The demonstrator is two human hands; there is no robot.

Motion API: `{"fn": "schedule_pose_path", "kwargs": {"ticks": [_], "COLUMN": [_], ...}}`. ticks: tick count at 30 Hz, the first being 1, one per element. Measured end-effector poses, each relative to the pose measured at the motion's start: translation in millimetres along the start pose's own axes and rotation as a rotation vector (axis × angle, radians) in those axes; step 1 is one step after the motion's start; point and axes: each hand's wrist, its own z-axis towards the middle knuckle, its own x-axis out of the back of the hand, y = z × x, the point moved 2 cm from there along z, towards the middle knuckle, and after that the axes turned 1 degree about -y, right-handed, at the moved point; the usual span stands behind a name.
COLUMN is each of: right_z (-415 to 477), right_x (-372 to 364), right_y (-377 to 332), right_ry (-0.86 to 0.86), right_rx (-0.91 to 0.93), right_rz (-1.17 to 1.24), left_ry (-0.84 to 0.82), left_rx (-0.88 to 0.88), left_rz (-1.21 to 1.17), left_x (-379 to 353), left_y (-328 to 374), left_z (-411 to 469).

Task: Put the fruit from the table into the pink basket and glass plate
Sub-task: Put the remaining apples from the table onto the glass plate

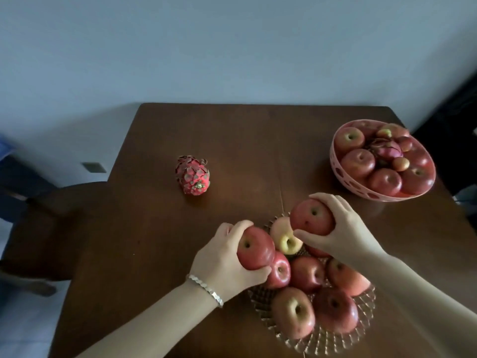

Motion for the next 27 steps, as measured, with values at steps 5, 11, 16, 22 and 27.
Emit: {"fn": "schedule_pose_path", "kwargs": {"ticks": [5, 11, 16, 22, 27], "right_z": [-12.8, -25.2, -32.5, -25.2, -19.9], "right_x": [-21.9, -39.5, -41.4, -36.6, -32.3], "right_y": [23.4, 42.9, 54.3, 50.5, 46.1], "right_ry": [-0.122, -0.146, -0.274, -0.365, -0.354], "right_rx": [0.043, 0.175, 0.163, 0.001, -0.114], "right_rz": [-0.065, -0.142, -0.147, 0.037, 0.075], "left_ry": [0.042, 0.067, 0.043, -0.02, -0.016], "left_rx": [-0.051, 0.005, 0.001, -0.051, 0.012], "left_rz": [0.04, 0.044, 0.071, 0.135, 0.128], "left_x": [-31.4, -46.7, -59.4, -84.5, -102.9], "left_y": [33.3, 49.6, 64.9, 78.3, 80.2], "left_z": [-22.9, -37.7, -45.8, -39.7, -38.7]}}
